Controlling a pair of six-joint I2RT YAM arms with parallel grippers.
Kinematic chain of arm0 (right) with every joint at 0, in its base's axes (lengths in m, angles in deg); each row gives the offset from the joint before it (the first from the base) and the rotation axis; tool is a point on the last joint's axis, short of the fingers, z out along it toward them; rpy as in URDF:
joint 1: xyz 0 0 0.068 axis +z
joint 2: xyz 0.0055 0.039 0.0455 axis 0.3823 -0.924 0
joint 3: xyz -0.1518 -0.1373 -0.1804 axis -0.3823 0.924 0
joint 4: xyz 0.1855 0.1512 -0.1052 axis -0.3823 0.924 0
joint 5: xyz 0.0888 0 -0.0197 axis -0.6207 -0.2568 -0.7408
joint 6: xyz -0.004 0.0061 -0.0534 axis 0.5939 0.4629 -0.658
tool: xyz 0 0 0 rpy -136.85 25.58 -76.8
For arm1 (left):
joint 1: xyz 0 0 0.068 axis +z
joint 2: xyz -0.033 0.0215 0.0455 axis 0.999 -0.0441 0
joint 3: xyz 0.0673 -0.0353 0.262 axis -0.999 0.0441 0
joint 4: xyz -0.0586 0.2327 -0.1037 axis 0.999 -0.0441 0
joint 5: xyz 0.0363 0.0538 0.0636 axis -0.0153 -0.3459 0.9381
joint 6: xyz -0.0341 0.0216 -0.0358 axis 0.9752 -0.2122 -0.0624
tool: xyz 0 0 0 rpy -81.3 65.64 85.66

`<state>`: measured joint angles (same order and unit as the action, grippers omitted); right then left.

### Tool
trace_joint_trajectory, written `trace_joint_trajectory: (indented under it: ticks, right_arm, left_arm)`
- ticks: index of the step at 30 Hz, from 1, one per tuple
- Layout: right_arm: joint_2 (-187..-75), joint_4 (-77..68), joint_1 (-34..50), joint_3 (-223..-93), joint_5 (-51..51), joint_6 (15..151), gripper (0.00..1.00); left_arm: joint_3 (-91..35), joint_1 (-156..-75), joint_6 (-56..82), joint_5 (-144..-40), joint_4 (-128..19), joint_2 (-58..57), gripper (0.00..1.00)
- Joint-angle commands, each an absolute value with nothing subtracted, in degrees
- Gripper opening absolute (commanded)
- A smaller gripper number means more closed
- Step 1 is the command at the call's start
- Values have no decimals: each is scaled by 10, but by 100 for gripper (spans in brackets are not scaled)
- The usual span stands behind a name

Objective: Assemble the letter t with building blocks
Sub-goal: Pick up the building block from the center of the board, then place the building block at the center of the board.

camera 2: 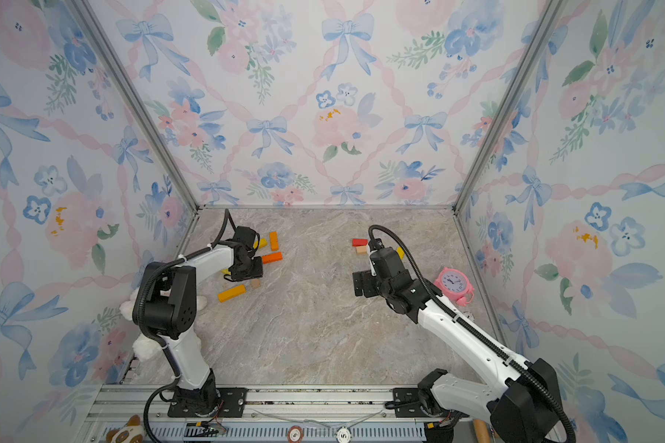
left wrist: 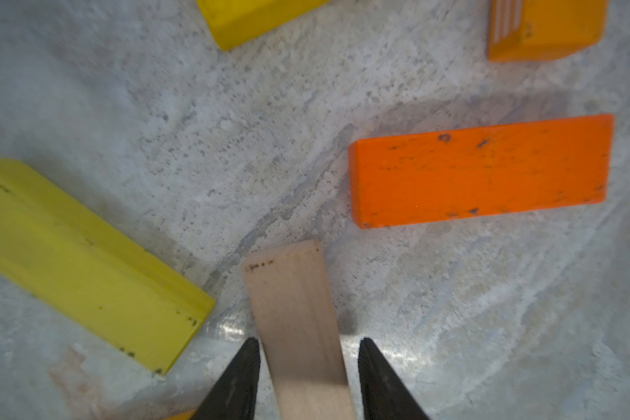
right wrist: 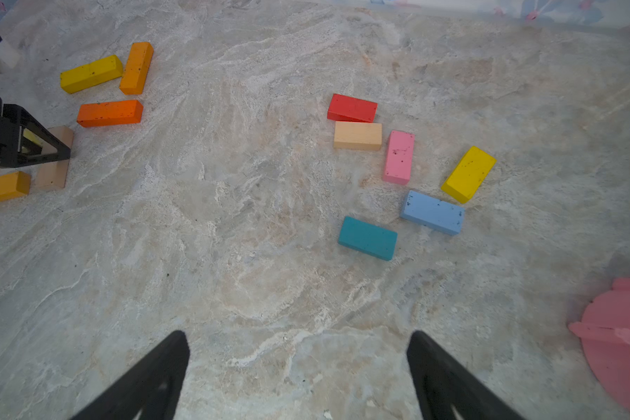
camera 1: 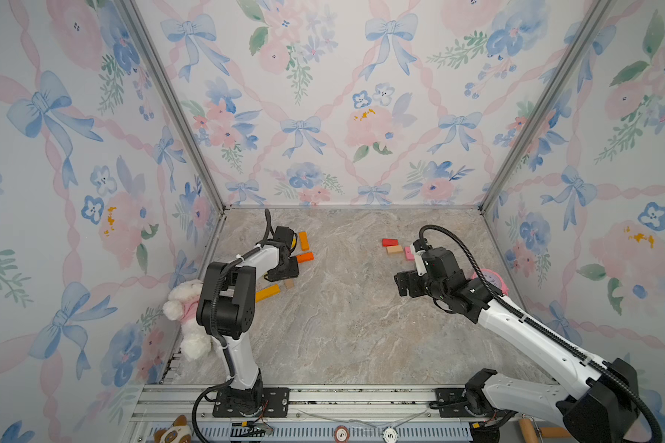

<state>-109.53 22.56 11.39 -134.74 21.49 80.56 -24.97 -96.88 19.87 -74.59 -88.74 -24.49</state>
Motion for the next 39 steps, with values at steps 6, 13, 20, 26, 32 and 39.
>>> trace_joint_trajectory:
  ticks: [6,13,20,26,32,39]
  right_arm:
    - [-1095,233,120,-1347,234,800,96]
    - [-1084,240,120,-1359,241,785,96]
    - [-1076,260,114,-1363,247,784,96]
    - [-1054,271,107,-1356,252,791,96]
    - [-1043,283,106,-1352,253,799,96]
    - [-1033,293,107,-1346,255,798,96]
  left_arm:
    - [-260,-973,185,-734,-902,-259,35]
    - [-264,-980,156,-751,-902,-258,18]
    - [-286,-1040,138,-766,-902,-220,14]
    - [-343,-1117,165,-793,-921,-225,14]
    - [-394,-1145,205,-771,-940,-284,15]
    - [-411,-1146,219,-744,-950,-313,16]
